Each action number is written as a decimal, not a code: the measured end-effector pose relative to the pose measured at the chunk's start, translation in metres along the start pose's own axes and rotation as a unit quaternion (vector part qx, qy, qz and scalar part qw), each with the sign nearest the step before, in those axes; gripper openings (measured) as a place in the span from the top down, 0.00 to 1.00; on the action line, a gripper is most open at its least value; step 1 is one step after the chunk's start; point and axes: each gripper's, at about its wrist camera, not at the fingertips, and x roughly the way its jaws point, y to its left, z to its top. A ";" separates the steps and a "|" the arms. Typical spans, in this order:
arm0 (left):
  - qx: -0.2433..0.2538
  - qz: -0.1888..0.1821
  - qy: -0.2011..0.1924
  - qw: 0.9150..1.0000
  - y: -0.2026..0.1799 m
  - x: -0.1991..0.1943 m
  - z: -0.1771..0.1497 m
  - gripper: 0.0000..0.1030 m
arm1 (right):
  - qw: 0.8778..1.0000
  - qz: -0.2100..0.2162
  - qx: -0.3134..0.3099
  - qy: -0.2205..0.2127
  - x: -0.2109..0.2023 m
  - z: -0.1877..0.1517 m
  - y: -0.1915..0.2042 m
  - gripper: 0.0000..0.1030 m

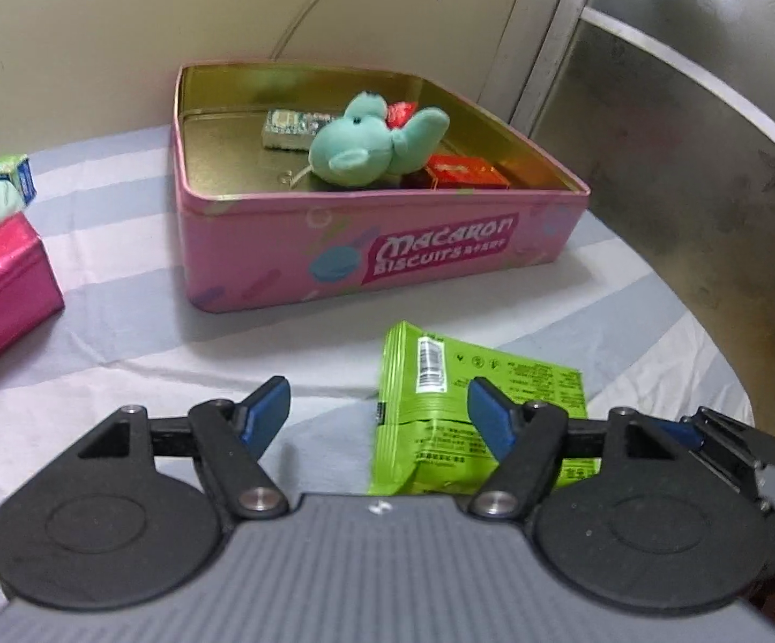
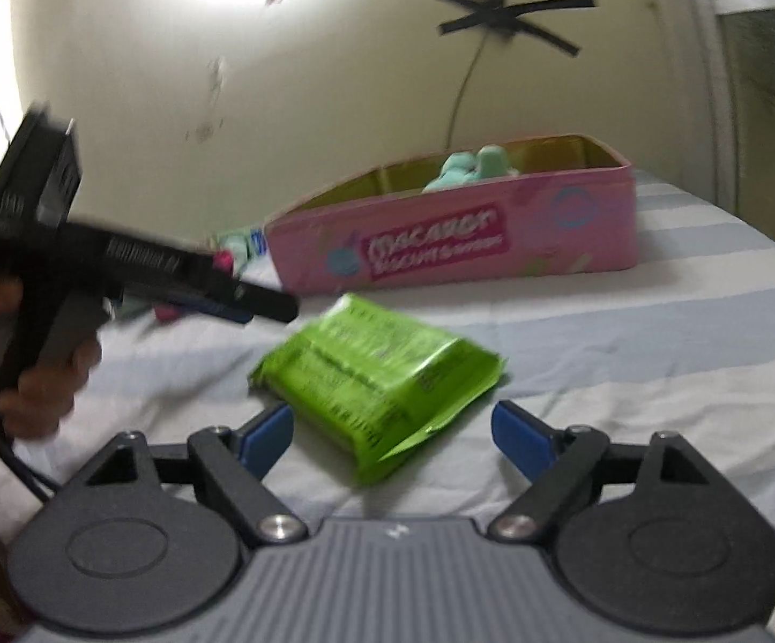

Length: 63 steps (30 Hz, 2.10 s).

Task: Organize objects
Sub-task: 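Grasp the green snack pack with the left gripper while the right gripper holds it, then carry the snack pack with both grippers and drop it into the pink tin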

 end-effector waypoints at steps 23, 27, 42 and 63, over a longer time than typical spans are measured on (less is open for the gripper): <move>0.072 -0.091 0.001 0.993 -0.080 0.030 0.030 0.53 | 0.998 -0.014 -0.022 -0.058 -0.024 0.009 -0.023 0.51; 0.073 -0.081 -0.044 0.993 -0.077 0.013 0.070 0.53 | 0.994 -0.012 -0.045 -0.100 -0.020 0.049 -0.023 0.51; 0.026 0.014 -0.088 0.996 -0.008 0.037 0.157 0.52 | 0.991 0.015 -0.076 -0.106 0.093 0.144 -0.016 0.50; 0.024 0.138 -0.119 0.983 0.012 0.089 0.148 0.34 | 0.996 -0.001 -0.052 -0.076 0.167 0.151 -0.025 0.44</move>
